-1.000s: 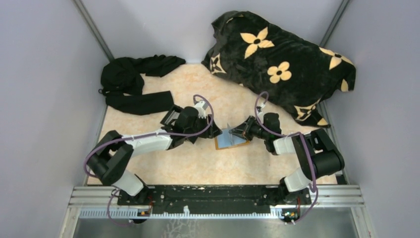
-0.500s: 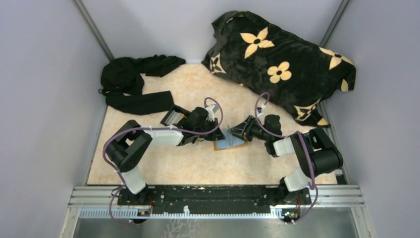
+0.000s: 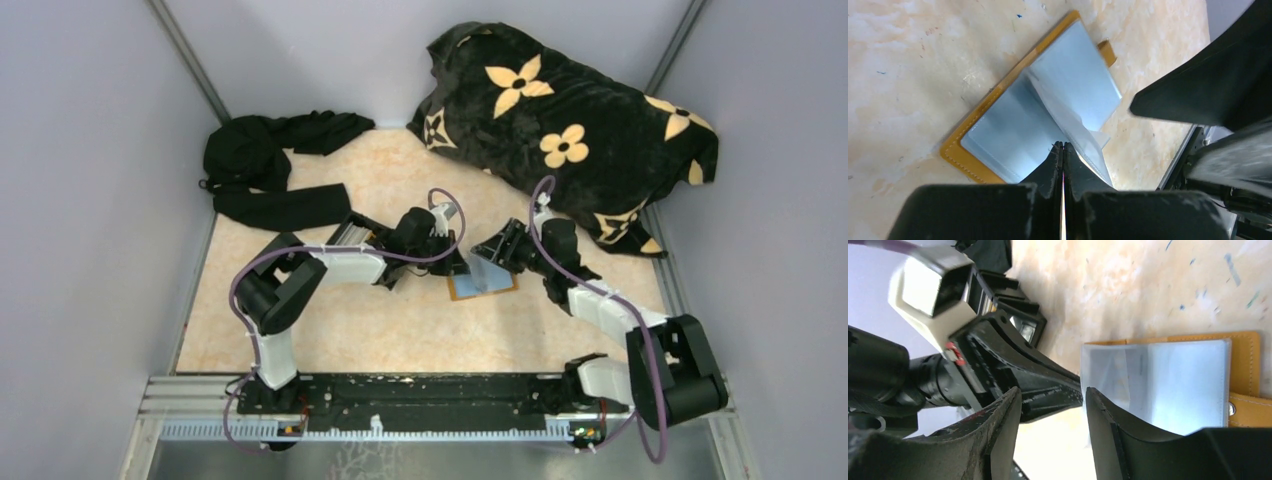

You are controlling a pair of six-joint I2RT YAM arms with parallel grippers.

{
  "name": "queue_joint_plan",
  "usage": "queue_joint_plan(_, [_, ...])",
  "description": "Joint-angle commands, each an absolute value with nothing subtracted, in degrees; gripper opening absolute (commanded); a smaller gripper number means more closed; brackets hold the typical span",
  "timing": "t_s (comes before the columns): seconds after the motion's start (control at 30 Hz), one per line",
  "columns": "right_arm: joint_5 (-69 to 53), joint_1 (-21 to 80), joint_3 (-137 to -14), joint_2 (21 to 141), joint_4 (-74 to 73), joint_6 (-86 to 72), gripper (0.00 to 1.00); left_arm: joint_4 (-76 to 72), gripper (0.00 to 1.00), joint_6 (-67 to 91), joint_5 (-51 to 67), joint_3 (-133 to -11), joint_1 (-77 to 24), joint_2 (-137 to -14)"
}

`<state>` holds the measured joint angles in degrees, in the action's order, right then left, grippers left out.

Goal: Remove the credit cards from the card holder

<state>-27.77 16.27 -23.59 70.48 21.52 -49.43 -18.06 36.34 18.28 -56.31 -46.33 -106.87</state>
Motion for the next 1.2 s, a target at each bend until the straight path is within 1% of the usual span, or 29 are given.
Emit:
queue_joint_plan(0.0, [-21.5,15.6,-28.1,68.3,9.4,-39.4,0.51,-19.0,0.0,36.7,20.0,-58.7,-47.2,-109.0])
queue_joint_plan(0.13, [-23.9,15.5,-26.3,71.7,12.6,-39.5,0.49,-18.6,0.0,36.8,19.5,-58.4,-47.4,-108.9])
queue_joint_plan(0.27, [-22.5,15.5,-25.0,69.8,12.7,-39.0,0.48,-17.0,0.01,35.9,17.0,-56.5,-47.3,-105.5])
queue_joint_plan(0.3, [-21.7,15.6,-25.3,68.9,11.8,-38.5,0.48,-16.5,0.04,35.3,15.6,-55.6,-47.3,-103.6])
queue_joint_plan(0.33, [-20.9,15.6,-25.7,68.0,10.6,-37.7,0.48,-16.1,0.1,34.7,14.3,-54.7,-47.3,-101.3])
queue_joint_plan(0.4, [-19.3,15.5,-27.1,66.7,8.1,-35.8,0.48,-16.7,0.35,33.6,11.2,-52.2,-47.4,-95.7])
queue_joint_plan(0.43, [-18.4,15.6,-27.7,66.1,7.2,-34.9,0.49,-17.3,0.53,33.1,9.5,-50.8,-47.4,-92.9])
queue_joint_plan(0.47, [-17.7,15.5,-28.1,65.8,6.8,-34.3,0.5,-17.8,0.75,32.7,7.4,-49.8,-47.4,-89.7])
queue_joint_plan(0.5, [-16.8,15.5,-28.5,65.5,6.4,-33.7,0.52,-18.2,0.92,32.3,5.8,-48.8,-47.5,-85.9])
queue_joint_plan(0.53, [-15.8,15.5,-29.2,65.4,5.8,-33.0,0.54,-18.7,0.98,31.8,4.3,-47.9,-47.5,-83.6])
queue_joint_plan(0.63, [-14.0,15.5,-30.6,65.2,5.0,-32.4,0.61,-18.9,0.99,30.2,0.5,-46.4,-47.4,-77.9])
queue_joint_plan(0.7, [-13.7,15.6,-31.2,65.1,5.4,-32.5,0.62,-15.3,0.99,29.5,-2.7,-47.4,-47.3,-75.7])
queue_joint_plan(0.87, [-13.7,15.6,-33.5,66.6,6.1,-33.0,0.63,-7.8,0.99,27.7,-7.9,-49.8,-47.1,-71.6])
queue_joint_plan(0.97, [-15.4,15.5,-33.9,67.9,7.7,-33.9,0.63,-4.9,0.99,27.1,-9.1,-51.3,-47.0,-70.2])
queue_joint_plan(1.17, [-14.9,15.5,-33.6,69.0,8.4,-33.3,0.63,-3.9,0.99,26.4,-10.1,-51.6,-47.0,-69.2])
